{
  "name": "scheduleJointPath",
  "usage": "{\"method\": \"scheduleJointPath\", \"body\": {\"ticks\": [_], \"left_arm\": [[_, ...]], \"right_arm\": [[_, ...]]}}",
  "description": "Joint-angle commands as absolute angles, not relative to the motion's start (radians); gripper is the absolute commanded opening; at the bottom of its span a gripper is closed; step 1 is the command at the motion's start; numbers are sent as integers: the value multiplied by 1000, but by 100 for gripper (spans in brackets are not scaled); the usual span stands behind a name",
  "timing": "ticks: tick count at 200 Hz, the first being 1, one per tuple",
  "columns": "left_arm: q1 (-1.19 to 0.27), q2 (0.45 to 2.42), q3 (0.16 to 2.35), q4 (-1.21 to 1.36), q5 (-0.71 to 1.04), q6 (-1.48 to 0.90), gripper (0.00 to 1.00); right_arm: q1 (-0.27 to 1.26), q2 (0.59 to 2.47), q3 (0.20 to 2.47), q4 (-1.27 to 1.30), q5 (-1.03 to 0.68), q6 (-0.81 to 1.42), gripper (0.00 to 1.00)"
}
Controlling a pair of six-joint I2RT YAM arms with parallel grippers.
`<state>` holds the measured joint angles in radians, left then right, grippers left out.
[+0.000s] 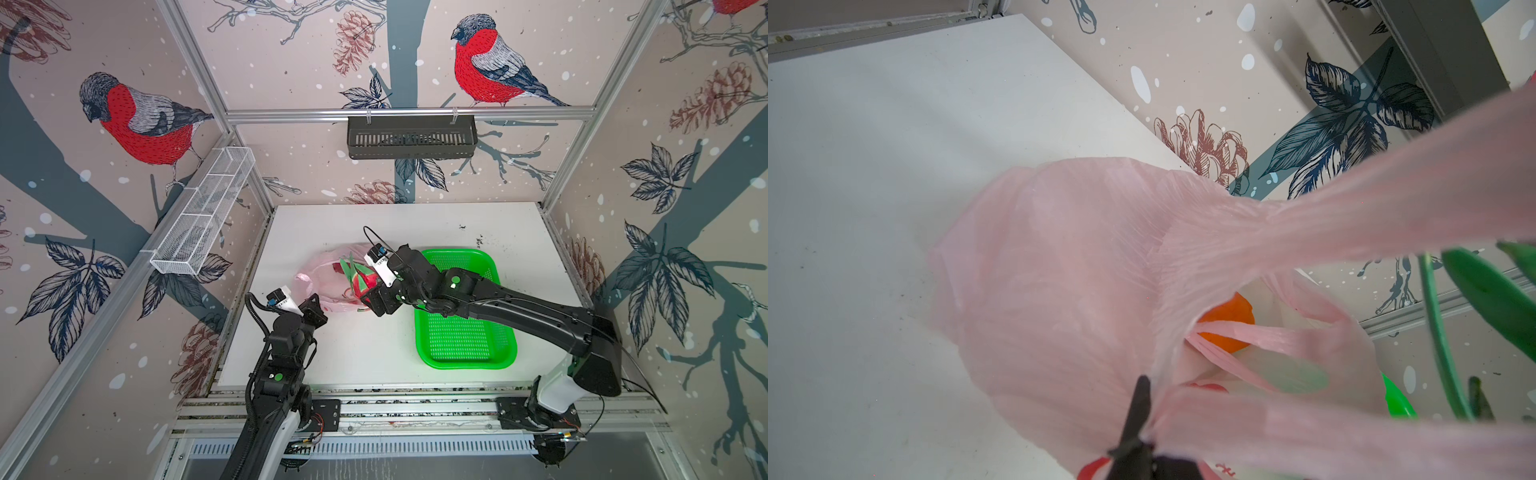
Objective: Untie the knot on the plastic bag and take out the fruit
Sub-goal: 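Carry the red dragon fruit with the right gripper over the green basket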
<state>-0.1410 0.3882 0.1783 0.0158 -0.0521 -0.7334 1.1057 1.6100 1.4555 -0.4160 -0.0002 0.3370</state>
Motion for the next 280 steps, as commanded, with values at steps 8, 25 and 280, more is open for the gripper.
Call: {"method": "scheduleJointPath", "body": {"ticks": [8, 25, 280], "left_arm": [[-141, 388, 188, 70, -41, -732, 0], [-141, 387, 189, 66, -41, -727, 0], [-141, 462, 284, 4, -57, -569, 0]], "right_arm": [[1097, 1557, 1433, -344, 53, 351, 41], [1082, 1529, 1414, -333, 70, 352, 41], [659, 1303, 929, -334, 255, 523, 39]]}}
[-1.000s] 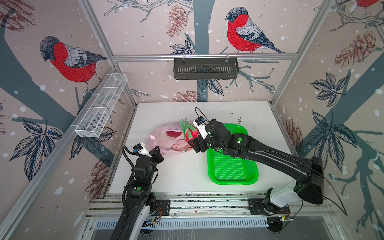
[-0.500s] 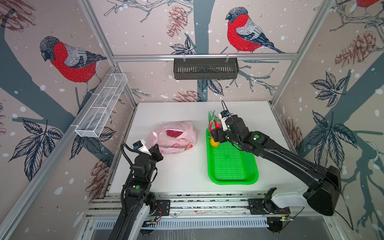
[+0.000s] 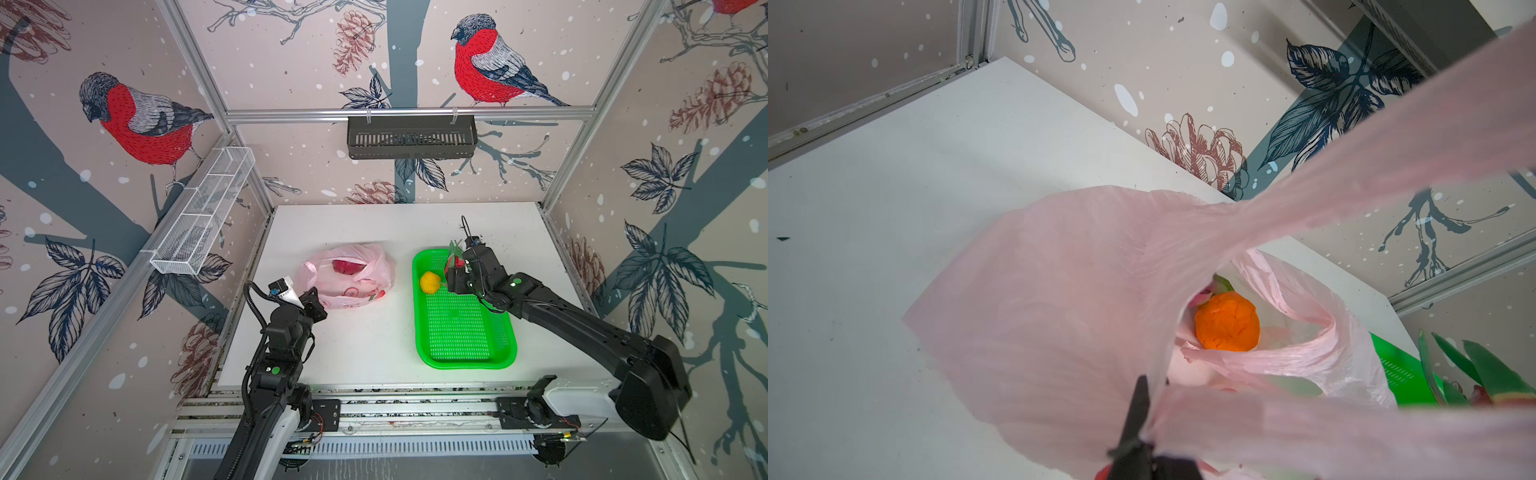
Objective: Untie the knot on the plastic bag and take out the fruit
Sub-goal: 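Carry the red dragon fruit with the right gripper over the green basket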
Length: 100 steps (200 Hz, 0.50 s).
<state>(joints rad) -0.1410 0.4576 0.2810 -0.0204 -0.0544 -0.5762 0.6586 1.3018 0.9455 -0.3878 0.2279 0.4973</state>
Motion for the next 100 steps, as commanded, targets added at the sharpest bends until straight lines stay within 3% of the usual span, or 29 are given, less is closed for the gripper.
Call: {"method": "scheduleJointPath", "body": {"ticks": [1, 100], "left_arm": [[-141, 463, 285, 4, -57, -569, 0], [-141, 450, 273, 3, -57, -575, 0]], "right_arm": [[659, 1303, 927, -334, 254, 524, 39], [666, 1257, 795, -228, 170, 515, 40]]}}
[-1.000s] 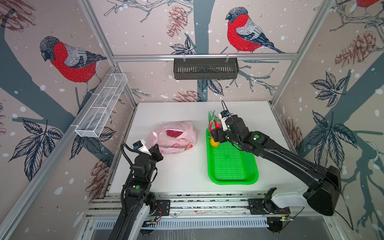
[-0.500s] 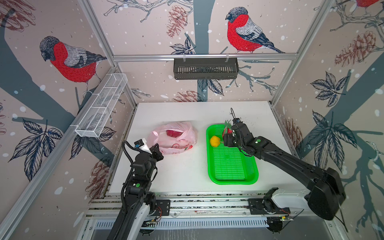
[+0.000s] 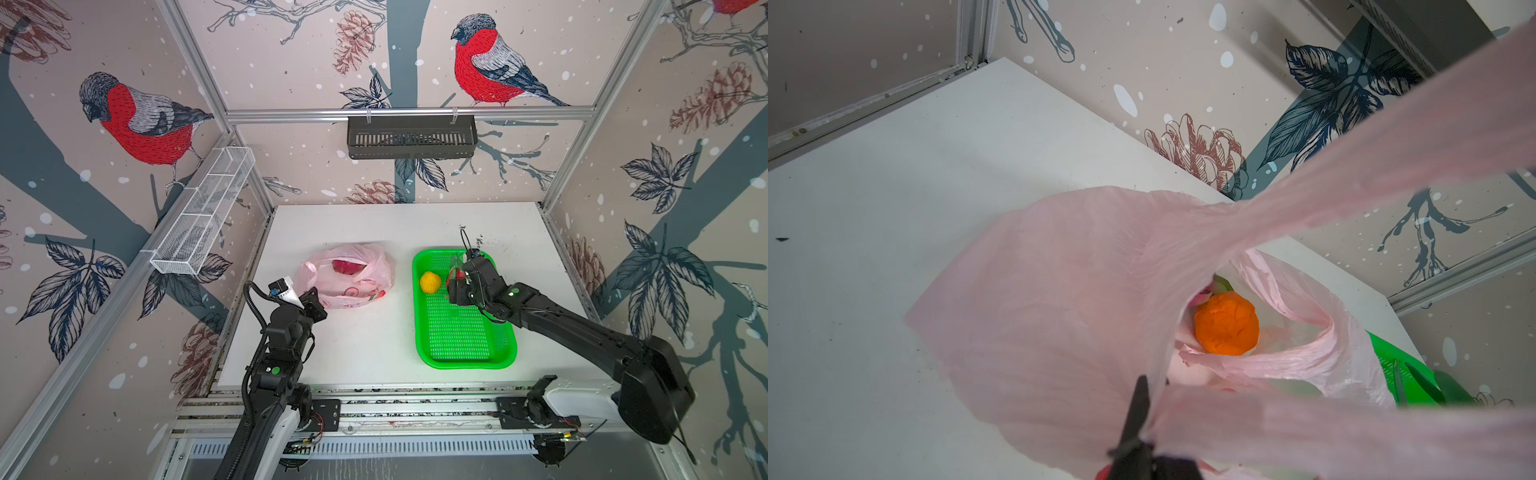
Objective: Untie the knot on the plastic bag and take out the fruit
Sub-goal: 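Carry the red dragon fruit with the right gripper over the green basket, then lower the dragon fruit into the basket beside the yellow fruit and open the right gripper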
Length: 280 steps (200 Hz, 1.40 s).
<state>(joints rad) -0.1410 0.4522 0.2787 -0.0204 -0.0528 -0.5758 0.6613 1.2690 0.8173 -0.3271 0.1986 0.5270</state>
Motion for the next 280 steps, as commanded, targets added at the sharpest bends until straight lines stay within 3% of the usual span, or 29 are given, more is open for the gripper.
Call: {"method": "scheduleJointPath", "body": {"ticks": [1, 280], "left_arm": [[-141, 450, 273, 3, -57, -575, 0], [-141, 420, 277, -26, -72, -583, 0]], "right_arm": [[666, 1257, 795, -227, 169, 514, 40], [592, 1423, 758, -107, 75, 363, 45]]}}
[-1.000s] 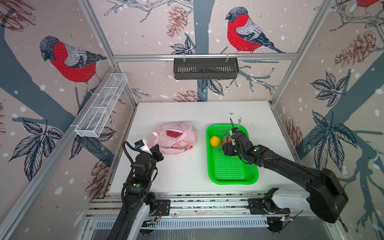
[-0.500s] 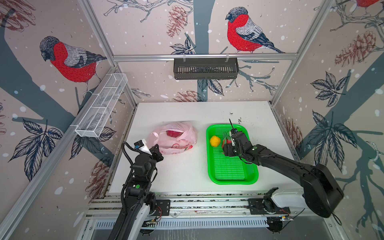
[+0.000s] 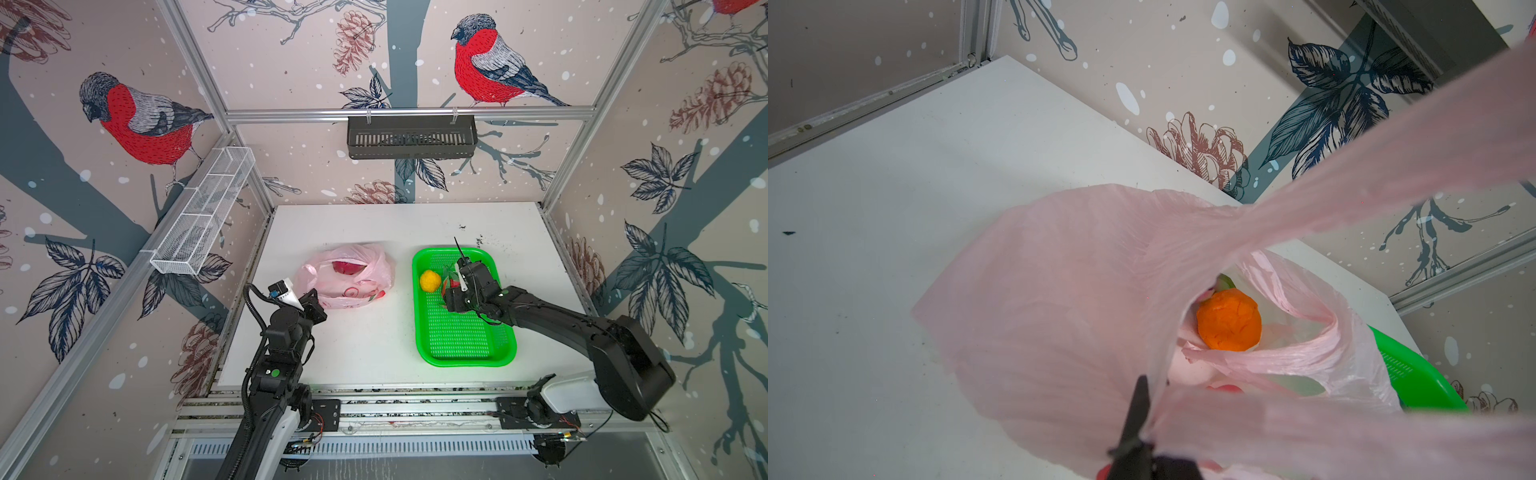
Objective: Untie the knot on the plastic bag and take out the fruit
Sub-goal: 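Lower the dragon fruit into the basket beside the yellow fruit and open the right gripper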
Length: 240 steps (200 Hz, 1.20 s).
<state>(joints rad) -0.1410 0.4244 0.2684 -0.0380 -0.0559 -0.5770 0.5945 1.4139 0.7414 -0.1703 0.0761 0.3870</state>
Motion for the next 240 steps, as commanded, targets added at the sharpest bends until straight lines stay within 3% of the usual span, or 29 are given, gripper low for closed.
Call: {"method": "scheduleJointPath", "body": {"ticks": [1, 240], "left_arm": [[-141, 420, 277, -27, -72, -583, 0], [-141, 394, 271, -39, -75, -584, 0]], "right_arm": [[592, 1422, 758, -107, 75, 363, 45], [594, 1450, 772, -150, 87, 369, 83]]}}
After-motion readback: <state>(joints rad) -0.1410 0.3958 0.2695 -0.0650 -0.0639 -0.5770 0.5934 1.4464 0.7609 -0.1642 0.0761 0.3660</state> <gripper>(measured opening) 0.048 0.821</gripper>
